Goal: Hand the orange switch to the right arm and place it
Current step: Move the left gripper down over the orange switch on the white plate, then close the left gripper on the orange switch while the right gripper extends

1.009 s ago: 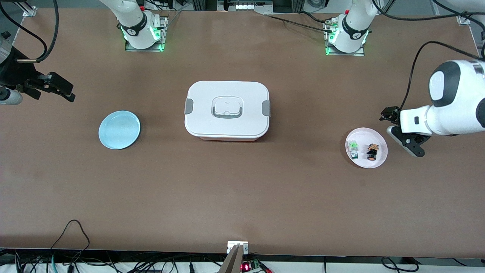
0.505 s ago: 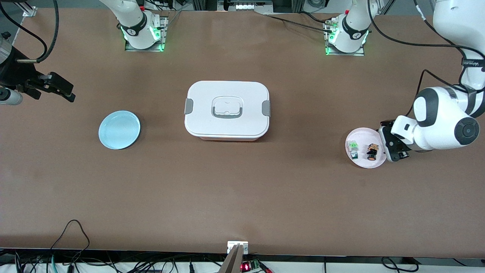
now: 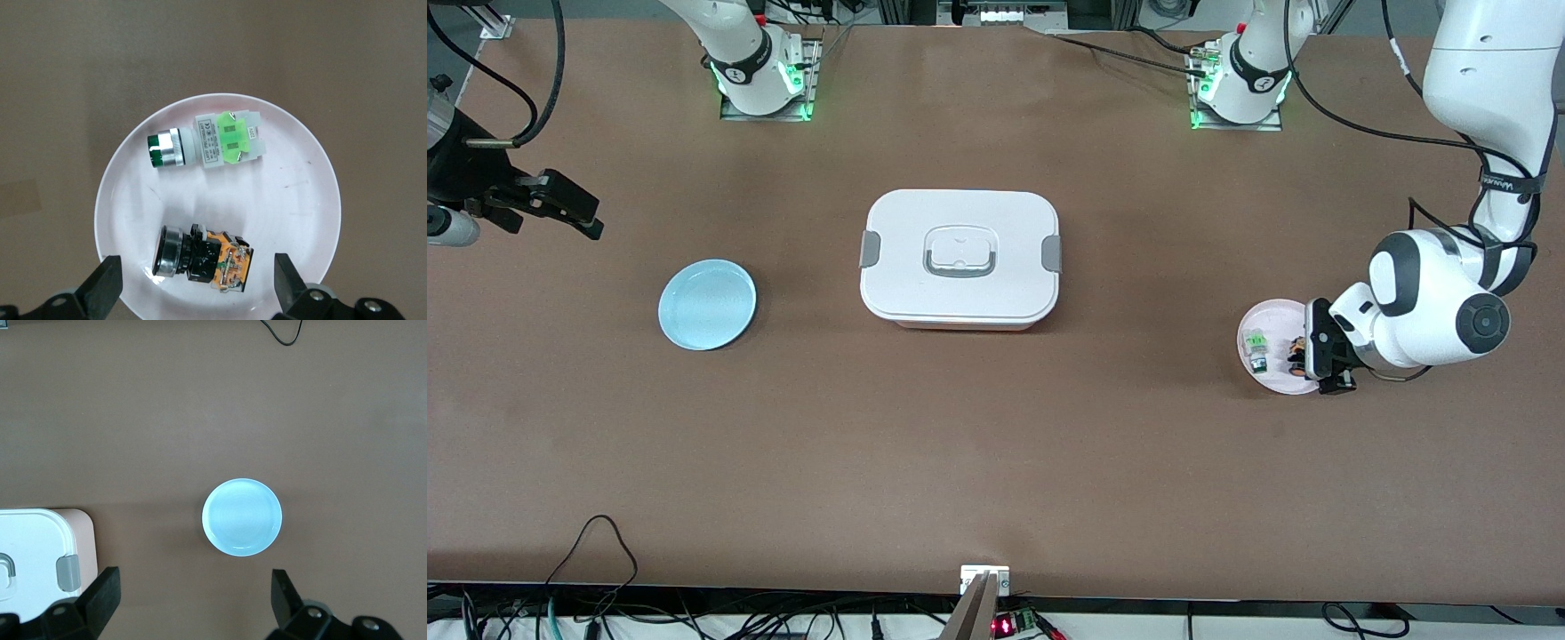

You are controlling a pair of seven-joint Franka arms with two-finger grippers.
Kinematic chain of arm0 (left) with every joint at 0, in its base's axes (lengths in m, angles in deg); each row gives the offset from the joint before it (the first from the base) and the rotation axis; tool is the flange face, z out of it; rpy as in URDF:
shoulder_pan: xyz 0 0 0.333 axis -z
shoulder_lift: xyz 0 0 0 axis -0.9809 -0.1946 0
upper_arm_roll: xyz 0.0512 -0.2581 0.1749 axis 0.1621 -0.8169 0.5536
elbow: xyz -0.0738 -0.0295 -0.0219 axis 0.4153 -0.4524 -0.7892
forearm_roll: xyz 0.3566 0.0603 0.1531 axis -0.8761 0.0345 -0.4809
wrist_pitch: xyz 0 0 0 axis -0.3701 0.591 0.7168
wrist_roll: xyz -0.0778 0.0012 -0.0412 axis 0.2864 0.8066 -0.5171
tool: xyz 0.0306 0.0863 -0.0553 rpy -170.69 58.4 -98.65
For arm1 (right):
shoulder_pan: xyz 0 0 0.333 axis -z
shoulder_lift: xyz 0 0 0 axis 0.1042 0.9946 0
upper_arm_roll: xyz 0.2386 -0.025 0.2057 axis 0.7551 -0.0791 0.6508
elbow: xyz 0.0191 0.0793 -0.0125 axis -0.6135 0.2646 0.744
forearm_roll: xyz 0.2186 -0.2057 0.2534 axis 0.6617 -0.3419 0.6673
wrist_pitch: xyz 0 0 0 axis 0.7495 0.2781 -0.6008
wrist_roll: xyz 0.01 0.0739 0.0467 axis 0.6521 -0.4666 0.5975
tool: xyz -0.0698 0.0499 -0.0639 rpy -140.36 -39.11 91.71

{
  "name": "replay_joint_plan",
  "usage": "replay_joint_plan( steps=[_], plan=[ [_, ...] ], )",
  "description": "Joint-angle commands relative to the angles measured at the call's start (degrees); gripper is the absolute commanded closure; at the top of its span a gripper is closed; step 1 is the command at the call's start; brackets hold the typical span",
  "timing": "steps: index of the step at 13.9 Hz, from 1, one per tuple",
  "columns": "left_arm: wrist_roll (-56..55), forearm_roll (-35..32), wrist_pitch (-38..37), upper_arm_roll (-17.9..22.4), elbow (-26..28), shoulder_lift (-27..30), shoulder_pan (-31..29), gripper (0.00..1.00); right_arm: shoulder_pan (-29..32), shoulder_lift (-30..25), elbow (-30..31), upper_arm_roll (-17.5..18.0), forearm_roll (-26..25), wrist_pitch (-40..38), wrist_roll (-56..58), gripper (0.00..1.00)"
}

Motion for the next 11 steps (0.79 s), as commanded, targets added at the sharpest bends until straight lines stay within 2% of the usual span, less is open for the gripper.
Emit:
replay_joint_plan(
  steps=[1,8,11],
  plan=[
    [7.27,0.99,3.17,-1.28,0.39,-1.13,-0.76,0.00,-0.07,-0.62,0.49,-0.17,-0.82,-0.01,-0.92,0.00],
    [10.37,1.25,6.35,-1.55,3.81,-1.04,-2.60,0.00,0.10,-0.62,2.34,-0.53,-0.38,-2.02,0.48,0.00],
    [10.37,1.52,6.97,-1.64,4.52,-1.22,-2.87,0.00,-0.25,-0.71,3.56,0.09,1.80,-2.21,-0.04,0.00]
  ],
)
